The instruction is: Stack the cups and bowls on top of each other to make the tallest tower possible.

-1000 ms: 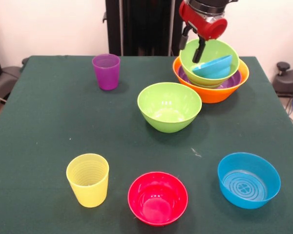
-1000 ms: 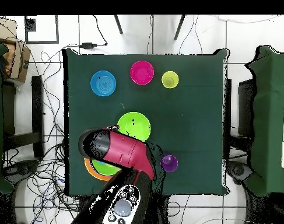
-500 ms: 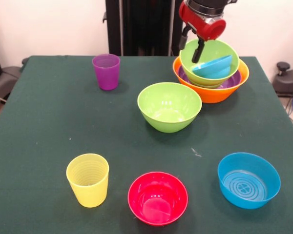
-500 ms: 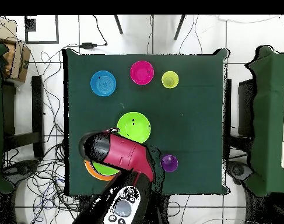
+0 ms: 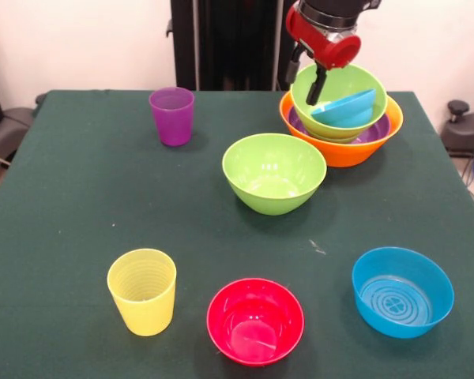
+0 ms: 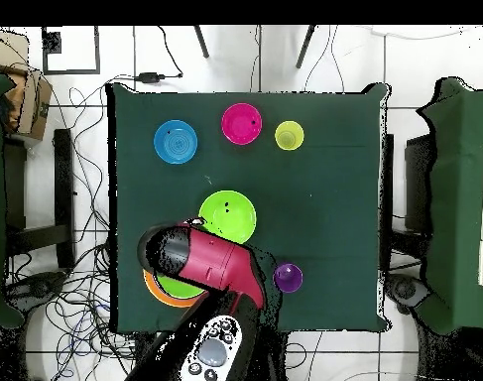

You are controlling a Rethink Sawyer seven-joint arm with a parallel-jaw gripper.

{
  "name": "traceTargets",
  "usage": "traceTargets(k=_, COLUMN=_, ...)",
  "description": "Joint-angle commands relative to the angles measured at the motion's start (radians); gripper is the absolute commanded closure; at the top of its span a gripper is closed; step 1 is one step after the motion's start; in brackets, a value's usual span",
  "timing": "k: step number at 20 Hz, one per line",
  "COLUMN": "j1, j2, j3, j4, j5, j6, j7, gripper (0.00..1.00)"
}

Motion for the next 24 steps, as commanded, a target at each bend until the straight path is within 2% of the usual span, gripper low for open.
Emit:
traceTargets(k=1, j1=-0.013, j2=0.048, j3=0.101, j4=-0.012, j5=-0.041, j6=-0.035, j7=0.06, gripper=0.0)
traceTargets(k=7, j1=-0.011, j2=0.046, j3=0.093, j4=-0.03, j5=-0.038, j6=-0.011, j7=0.067, gripper=0.0)
traceTargets(k=24, j1=0.138, j2=0.124, j3=0.073, j4=-0.061, j5=0.029, j6=-0.029, j7=0.205, gripper=0.0)
